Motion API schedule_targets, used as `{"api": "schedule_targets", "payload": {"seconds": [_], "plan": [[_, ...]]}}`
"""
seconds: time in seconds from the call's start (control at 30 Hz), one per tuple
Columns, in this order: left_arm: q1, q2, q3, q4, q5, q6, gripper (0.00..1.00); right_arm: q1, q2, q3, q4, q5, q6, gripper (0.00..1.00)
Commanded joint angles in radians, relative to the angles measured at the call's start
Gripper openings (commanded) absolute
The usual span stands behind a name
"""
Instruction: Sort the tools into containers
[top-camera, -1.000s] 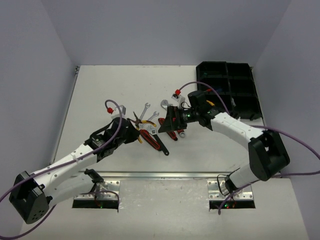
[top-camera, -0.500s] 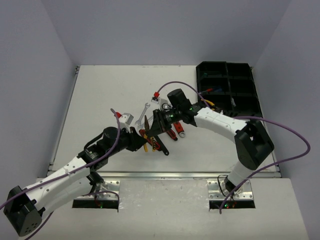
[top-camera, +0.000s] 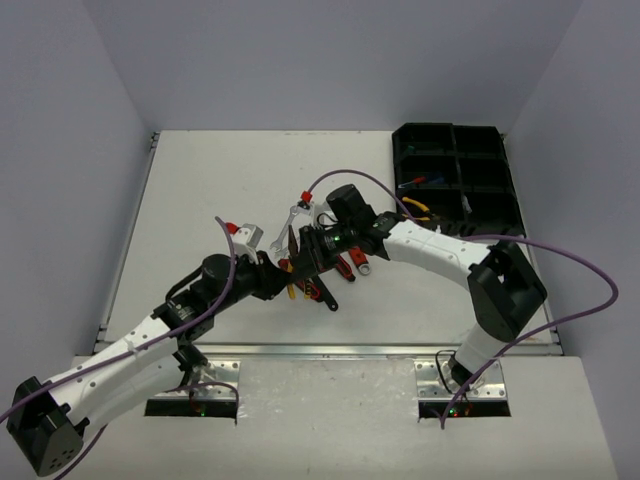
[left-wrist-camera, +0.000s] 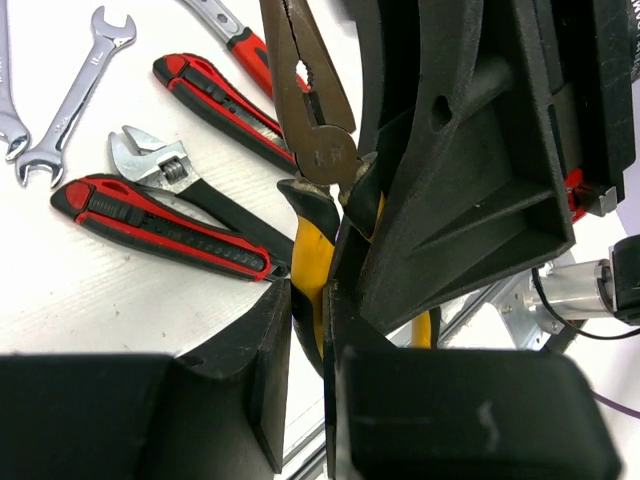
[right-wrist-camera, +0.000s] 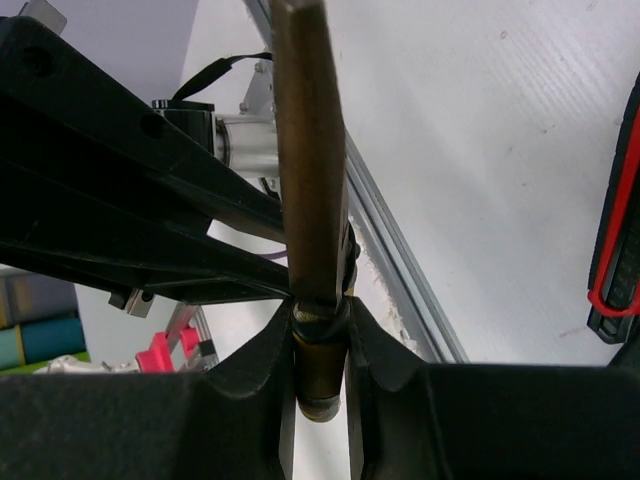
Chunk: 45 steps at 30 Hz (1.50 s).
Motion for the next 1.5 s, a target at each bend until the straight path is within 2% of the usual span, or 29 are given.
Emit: {"api": "schedule_targets", "payload": {"seconds": [0.0, 0.1, 0.17, 0.2, 0.27, 0.3, 0.37, 0.47, 0.5, 0.63, 0.67, 0.8, 0.83, 0.87, 0.9, 0.93, 1.0, 1.1, 1.2, 1.27, 1.33, 1.47], "plan": [[-0.005, -0.022, 0.053, 0.121, -0.025, -0.026, 0.00, 0.009, -0.033, -0.036, 0.094, 0.026, 0.019, 0.11], [-0.005, -0.025, 0.059, 0.094, -0.061, -0.038, 0.00, 0.009, -0.046, -0.046, 0.092, 0.033, 0.017, 0.00], [-0.005, -0.035, 0.060, 0.090, -0.072, -0.045, 0.00, 0.009, -0.049, -0.051, 0.085, 0.044, 0.014, 0.03], [-0.006, -0.038, 0.060, 0.090, -0.072, -0.047, 0.00, 0.009, -0.048, -0.051, 0.084, 0.044, 0.014, 0.09], [-0.005, -0.045, 0.060, 0.090, -0.073, -0.047, 0.00, 0.009, -0.043, -0.048, 0.076, 0.041, 0.013, 0.43], [-0.005, -0.045, 0.060, 0.090, -0.072, -0.044, 0.00, 0.009, -0.042, -0.047, 0.070, 0.041, 0.013, 0.52], [-0.006, -0.048, 0.063, 0.087, -0.073, -0.041, 0.00, 0.009, -0.040, -0.046, 0.065, 0.049, 0.010, 0.57], [-0.005, -0.049, 0.062, 0.082, -0.073, -0.038, 0.00, 0.009, -0.046, -0.043, 0.047, 0.061, 0.000, 0.56], [-0.005, -0.048, 0.061, 0.082, -0.073, -0.037, 0.00, 0.009, -0.048, -0.043, 0.047, 0.061, -0.004, 0.51], [-0.005, -0.040, 0.060, 0.078, -0.073, -0.033, 0.00, 0.009, -0.057, -0.041, 0.044, 0.063, -0.014, 0.05], [-0.005, -0.038, 0.060, 0.078, -0.072, -0.032, 0.00, 0.008, -0.057, -0.040, 0.044, 0.065, -0.016, 0.01], [-0.006, -0.033, 0.065, 0.066, -0.106, -0.037, 0.01, 0.009, -0.064, -0.054, 0.047, 0.098, -0.006, 0.00], [-0.006, -0.031, 0.068, 0.062, -0.116, -0.040, 0.08, 0.009, -0.068, -0.060, 0.052, 0.106, -0.001, 0.00], [-0.006, -0.030, 0.074, 0.057, -0.126, -0.043, 0.24, 0.007, -0.072, -0.064, 0.055, 0.115, 0.006, 0.00], [-0.005, -0.028, 0.086, 0.021, -0.149, -0.051, 0.70, 0.006, -0.079, -0.069, 0.058, 0.131, 0.016, 0.00], [-0.005, -0.027, 0.093, -0.002, -0.164, -0.058, 0.98, 0.006, -0.083, -0.073, 0.060, 0.141, 0.022, 0.00], [-0.005, -0.021, 0.128, -0.052, -0.216, -0.078, 1.00, -0.005, -0.099, -0.081, 0.065, 0.171, 0.043, 0.00], [-0.005, -0.010, 0.223, -0.217, -0.359, -0.121, 1.00, -0.065, -0.142, -0.108, 0.060, 0.234, 0.101, 0.00], [-0.005, -0.020, 0.313, -0.410, -0.485, -0.161, 1.00, -0.189, -0.190, -0.166, 0.058, 0.253, 0.163, 0.00], [-0.005, -0.056, 0.399, -0.514, -0.540, -0.149, 1.00, -0.326, -0.250, -0.218, 0.055, 0.286, 0.216, 0.00], [-0.003, -0.086, 0.442, -0.538, -0.543, -0.101, 1.00, -0.413, -0.277, -0.244, 0.041, 0.318, 0.253, 0.00], [-0.005, -0.170, 0.414, -0.550, -0.588, -0.070, 1.00, -0.637, -0.297, -0.273, 0.038, 0.341, 0.360, 0.00]]}}
